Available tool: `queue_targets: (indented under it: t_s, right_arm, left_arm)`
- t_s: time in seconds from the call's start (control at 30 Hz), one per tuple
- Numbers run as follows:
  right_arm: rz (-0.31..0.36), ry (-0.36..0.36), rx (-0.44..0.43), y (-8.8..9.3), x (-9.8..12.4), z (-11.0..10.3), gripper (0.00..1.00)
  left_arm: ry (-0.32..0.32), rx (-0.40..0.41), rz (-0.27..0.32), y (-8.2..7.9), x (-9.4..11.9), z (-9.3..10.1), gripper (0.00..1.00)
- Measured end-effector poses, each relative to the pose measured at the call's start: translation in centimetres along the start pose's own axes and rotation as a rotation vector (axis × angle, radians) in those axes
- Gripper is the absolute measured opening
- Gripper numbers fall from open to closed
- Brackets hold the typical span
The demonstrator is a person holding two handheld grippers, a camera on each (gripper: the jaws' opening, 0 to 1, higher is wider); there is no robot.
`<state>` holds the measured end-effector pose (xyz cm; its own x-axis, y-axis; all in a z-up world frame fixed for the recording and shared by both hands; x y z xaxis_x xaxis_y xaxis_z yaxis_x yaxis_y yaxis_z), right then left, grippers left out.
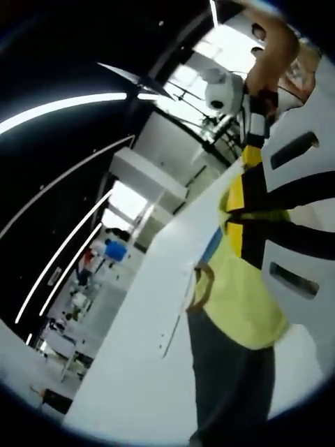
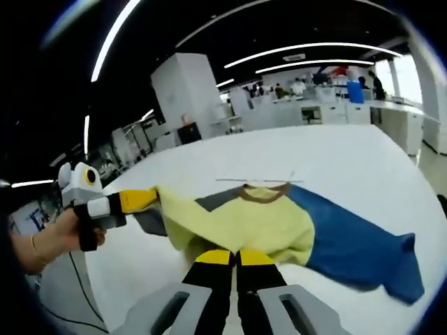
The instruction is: Fold the garment on the visible template until the final outline fits inside the template.
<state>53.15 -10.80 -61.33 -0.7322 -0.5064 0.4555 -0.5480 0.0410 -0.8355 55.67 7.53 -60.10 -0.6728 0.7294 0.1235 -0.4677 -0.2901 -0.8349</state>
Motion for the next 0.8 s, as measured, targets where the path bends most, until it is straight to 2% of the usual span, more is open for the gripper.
queue_targets:
  t_s: [0.2,0.37,0.63,0.8]
  right_arm:
    - [0.033,-0.025,0.063,-2.3,0.8,-2.0,0.0]
    - [0.023,-0.067,0.124,-3.3,0.8,-4.3,0.0]
    - [-0.002,-0.144,0.17,-3.5,-0.7,-7.4,0.0]
    - [-0.029,-0.194,0.146,-3.0,-2.5,-9.3,0.0]
  left_arm:
    - [0.007,0.011,0.021,-0.7,1.5,0.4,0.0]
    - [-0.001,0.023,0.019,-0.8,3.3,0.5,0.0]
    - [-0.033,0.02,-0.001,-0.2,6.1,-0.4,0.0]
    - [-0.07,0.023,-0.016,0.4,7.5,-1.6,0.0]
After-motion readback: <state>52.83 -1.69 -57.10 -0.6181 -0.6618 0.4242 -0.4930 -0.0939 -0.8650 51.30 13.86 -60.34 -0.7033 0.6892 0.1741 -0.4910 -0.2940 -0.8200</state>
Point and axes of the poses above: the point that each gripper's makers call its tool centre point, and the gripper's own axes: x roughly backward along the fingers, z roughly to its right, y roughly out of its underside, the point moved 6 cm from there along x, roughly backward along the fingers, and after that the axes turned 2 degrees about -x, right-handed, at the moved point
